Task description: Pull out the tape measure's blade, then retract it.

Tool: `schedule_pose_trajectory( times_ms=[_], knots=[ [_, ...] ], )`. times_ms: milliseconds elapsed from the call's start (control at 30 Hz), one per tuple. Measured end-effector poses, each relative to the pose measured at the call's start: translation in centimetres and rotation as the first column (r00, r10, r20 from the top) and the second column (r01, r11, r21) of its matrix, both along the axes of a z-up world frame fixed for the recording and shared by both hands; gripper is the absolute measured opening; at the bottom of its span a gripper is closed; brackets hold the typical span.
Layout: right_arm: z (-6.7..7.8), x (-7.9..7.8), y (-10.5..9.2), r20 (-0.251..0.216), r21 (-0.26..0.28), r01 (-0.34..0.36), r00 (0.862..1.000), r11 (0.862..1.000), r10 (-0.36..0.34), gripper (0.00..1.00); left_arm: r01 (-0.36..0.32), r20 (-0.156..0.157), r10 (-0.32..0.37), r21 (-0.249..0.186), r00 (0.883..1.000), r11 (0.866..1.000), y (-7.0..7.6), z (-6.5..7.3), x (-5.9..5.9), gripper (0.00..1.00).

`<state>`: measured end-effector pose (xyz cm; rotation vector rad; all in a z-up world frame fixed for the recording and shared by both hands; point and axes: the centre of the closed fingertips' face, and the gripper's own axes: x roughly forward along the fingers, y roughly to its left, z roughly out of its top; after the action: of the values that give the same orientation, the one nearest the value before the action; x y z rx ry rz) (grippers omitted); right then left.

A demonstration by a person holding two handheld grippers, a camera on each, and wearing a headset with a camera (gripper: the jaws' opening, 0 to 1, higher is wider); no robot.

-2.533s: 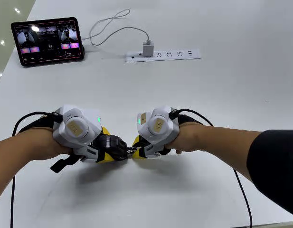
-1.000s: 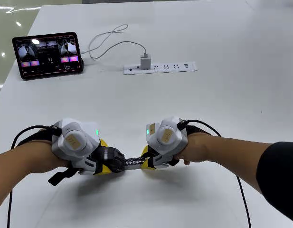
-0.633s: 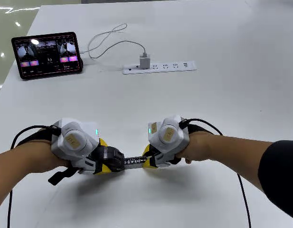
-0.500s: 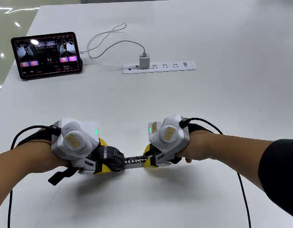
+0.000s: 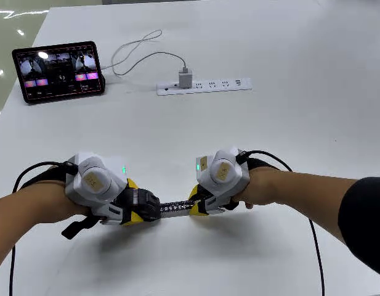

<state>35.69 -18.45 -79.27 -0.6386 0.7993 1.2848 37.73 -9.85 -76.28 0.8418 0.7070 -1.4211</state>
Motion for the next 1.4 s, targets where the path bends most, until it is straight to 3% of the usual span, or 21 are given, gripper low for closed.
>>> schedule_pose_trajectory(
  times_ms=[1400],
  knots=[
    [0.0,-0.2,-2.4,-0.022,-0.018,0.019,1.000,1.000,-0.019,0.10,-0.005,0.002,0.005,0.003,1.000,1.000,0.0,0.0,0.0,0.32]
  ],
)
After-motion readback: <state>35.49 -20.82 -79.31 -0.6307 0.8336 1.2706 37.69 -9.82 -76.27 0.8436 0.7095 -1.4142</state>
